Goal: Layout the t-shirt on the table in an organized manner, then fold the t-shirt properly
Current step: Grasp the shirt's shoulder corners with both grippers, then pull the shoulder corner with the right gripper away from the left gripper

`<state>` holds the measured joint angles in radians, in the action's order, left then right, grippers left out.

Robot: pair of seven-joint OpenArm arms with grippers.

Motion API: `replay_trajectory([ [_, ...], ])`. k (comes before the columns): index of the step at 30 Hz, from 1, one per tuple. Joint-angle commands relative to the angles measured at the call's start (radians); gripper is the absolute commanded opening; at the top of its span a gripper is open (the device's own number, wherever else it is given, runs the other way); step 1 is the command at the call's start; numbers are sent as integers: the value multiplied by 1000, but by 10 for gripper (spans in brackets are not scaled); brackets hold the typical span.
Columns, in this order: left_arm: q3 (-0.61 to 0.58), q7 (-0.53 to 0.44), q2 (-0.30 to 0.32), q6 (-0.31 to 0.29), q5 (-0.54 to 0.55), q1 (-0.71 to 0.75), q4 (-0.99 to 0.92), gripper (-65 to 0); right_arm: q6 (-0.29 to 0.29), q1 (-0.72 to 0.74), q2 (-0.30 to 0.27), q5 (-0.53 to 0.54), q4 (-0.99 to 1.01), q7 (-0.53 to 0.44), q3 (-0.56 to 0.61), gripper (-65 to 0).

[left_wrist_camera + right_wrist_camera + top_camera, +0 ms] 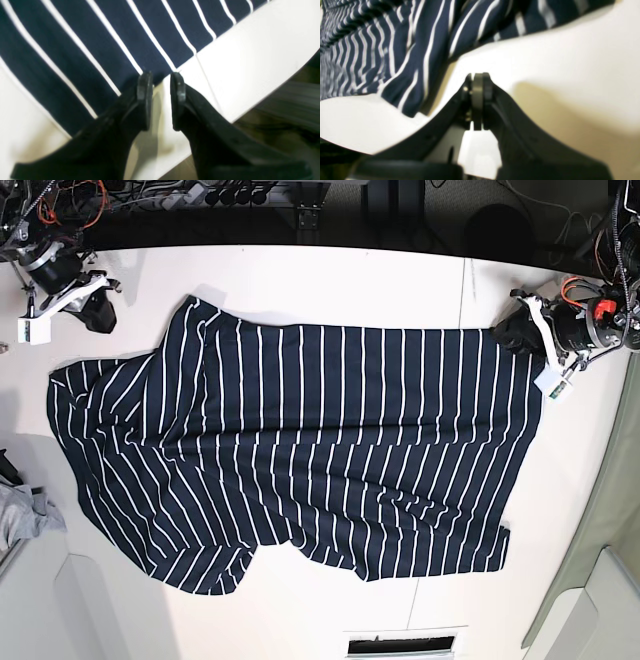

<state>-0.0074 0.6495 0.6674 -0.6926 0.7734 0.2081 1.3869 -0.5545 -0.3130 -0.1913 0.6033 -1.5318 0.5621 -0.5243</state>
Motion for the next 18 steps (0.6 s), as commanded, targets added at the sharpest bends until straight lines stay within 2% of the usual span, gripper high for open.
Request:
replay_trajectory([
  [1, 38, -16, 10, -6, 18, 11, 27, -440, -11, 13, -1, 26, -18, -18, -5, -647],
  [3, 86, -16, -10, -6, 23, 49, 57, -400, -11, 21, 21, 26, -18, -17, -5, -543],
  [5, 110, -16, -19, -6, 29, 78, 82, -393, -11, 35, 42, 26, -19, -4, -2, -424],
  [7, 114, -16, -19, -6, 31, 92, 94, -393, -11, 58, 59, 25, -19, 35, 6, -364],
  [13, 114, -16, -19, -6, 30, 105, 95, -394, -10, 97, 118, 1, -19, 40, 24, -359],
  [18, 114, -17, -19, -6, 31, 105, 95, -394, 13, 122, 159, -38, -18, 29, 26, -360],
])
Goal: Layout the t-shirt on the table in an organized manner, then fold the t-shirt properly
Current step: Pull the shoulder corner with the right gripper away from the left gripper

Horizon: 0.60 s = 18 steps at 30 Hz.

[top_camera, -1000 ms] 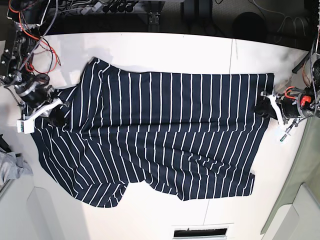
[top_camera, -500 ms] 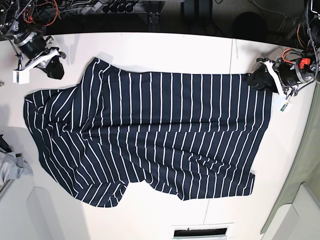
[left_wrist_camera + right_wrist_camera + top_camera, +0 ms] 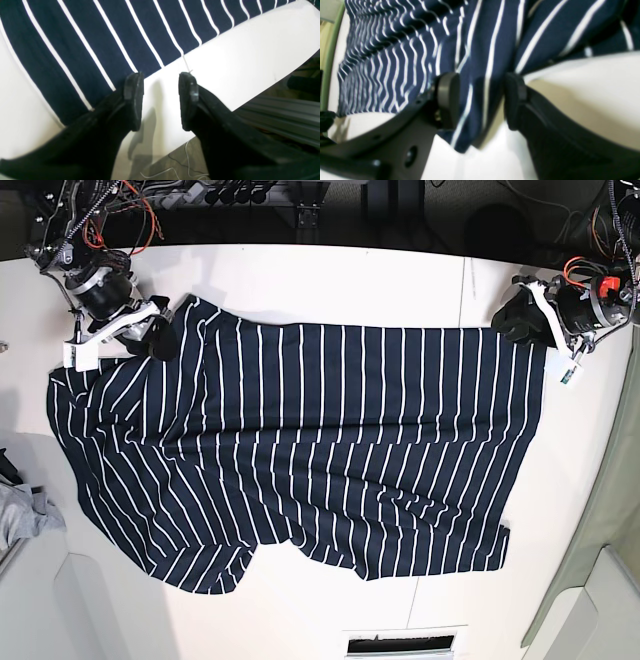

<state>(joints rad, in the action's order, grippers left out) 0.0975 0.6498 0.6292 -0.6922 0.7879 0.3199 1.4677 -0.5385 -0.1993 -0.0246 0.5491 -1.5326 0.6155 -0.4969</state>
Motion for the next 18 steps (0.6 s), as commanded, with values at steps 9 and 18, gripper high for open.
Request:
replay_trajectory([
  [9, 9, -17, 19, -6, 16, -6, 14, -394, 72, 8, -9, -80, -2, -103, 0, -360],
  [18, 9, -17, 19, -6, 16, -6, 14, -394, 70, 8, -9, -76, 70, -153, 83, -495],
])
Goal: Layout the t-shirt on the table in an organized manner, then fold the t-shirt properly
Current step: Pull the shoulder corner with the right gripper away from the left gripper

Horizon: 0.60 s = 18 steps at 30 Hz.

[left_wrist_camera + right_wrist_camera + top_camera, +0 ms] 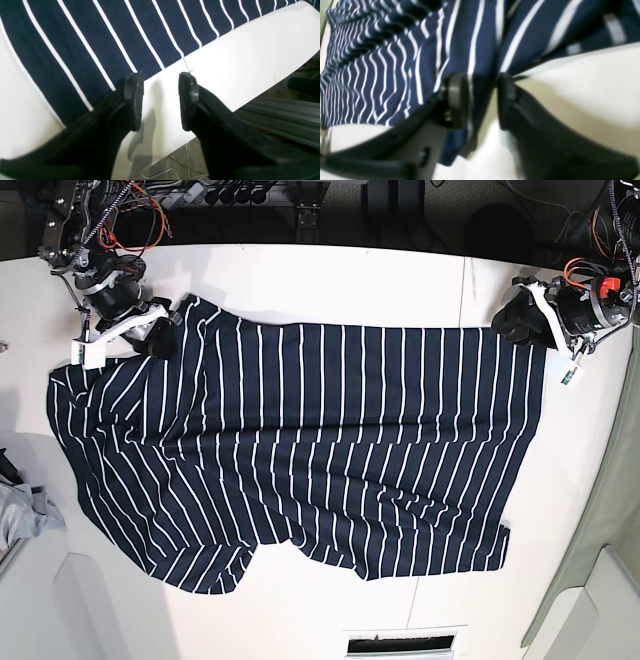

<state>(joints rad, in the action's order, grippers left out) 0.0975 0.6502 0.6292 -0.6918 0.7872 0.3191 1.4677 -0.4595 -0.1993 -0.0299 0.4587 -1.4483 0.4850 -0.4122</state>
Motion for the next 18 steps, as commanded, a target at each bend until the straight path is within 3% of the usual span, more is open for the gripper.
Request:
replay_trajectory([
  [1, 9, -18, 19, -6, 16, -6, 14, -394, -9, 9, -3, 10, -8, -34, 15, -499],
  [4, 9, -17, 19, -6, 16, -5, 13, -394, -9, 17, -3, -7, -1, -51, 56, -511],
  [7, 9, -16, 19, -6, 12, -3, 13, -394, -16, 25, -3, -17, -4, -41, 65, -650],
  [12, 9, -17, 19, -6, -6, -3, 13, -394, -24, 18, -3, 4, -46, 71, 24, -650],
  [18, 9, -17, 19, -6, -6, -3, 13, -394, -72, -99, -3, 155, -207, 122, -102, -650],
])
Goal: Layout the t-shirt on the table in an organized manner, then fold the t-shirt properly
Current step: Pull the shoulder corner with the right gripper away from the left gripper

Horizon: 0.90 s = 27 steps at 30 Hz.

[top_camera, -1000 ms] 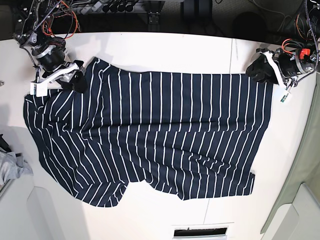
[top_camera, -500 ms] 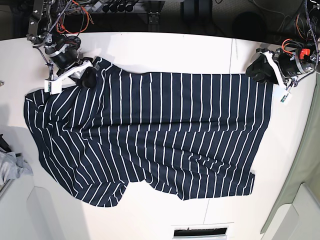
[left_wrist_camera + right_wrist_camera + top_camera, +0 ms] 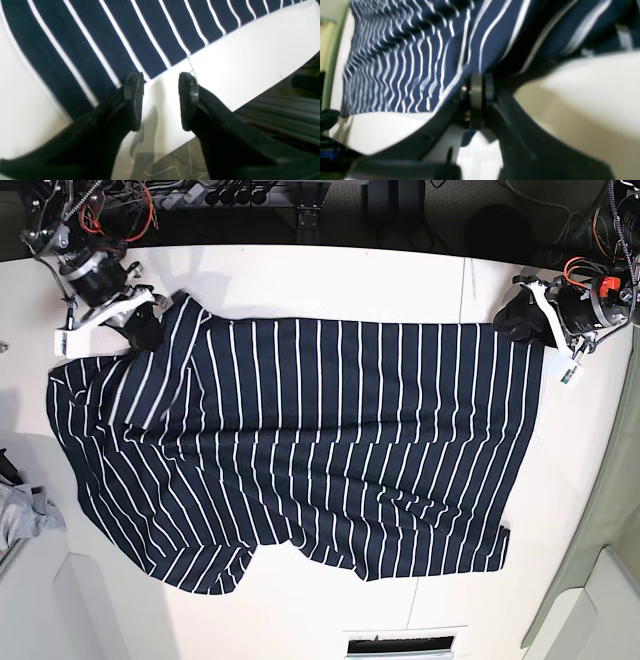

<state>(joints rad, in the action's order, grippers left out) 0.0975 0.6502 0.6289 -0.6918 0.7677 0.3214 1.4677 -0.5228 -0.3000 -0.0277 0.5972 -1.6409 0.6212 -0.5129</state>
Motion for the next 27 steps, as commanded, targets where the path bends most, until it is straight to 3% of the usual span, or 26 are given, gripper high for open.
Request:
replay_trajectory([
  [1, 9, -18, 19, -6, 13, -6, 13, -394, -9, -20, -5, 35, -41, -1, -15, -650],
  [7, 9, -21, 19, -6, 14, -5, 13, -394, -9, -110, -5, 63, -93, 16, -30, -650],
  [8, 9, -22, 19, -6, 14, -6, 13, -394, -9, -111, -5, 61, -89, 16, -29, -596],
  [10, 9, -26, 19, -6, 14, -6, 13, -394, -9, -110, -5, 61, -84, 16, -28, -421],
  [12, 9, -26, 19, -6, 14, -6, 13, -394, -8, -107, -5, 61, -84, 18, -28, -315],
  [20, 9, -24, 19, -6, 13, -5, 12, -394, -8, -31, -5, 51, -126, 22, -28, -307],
  [27, 9, -26, 19, -6, 14, -6, 12, -394, 95, 127, -6, -163, -109, 3, -3, -307],
])
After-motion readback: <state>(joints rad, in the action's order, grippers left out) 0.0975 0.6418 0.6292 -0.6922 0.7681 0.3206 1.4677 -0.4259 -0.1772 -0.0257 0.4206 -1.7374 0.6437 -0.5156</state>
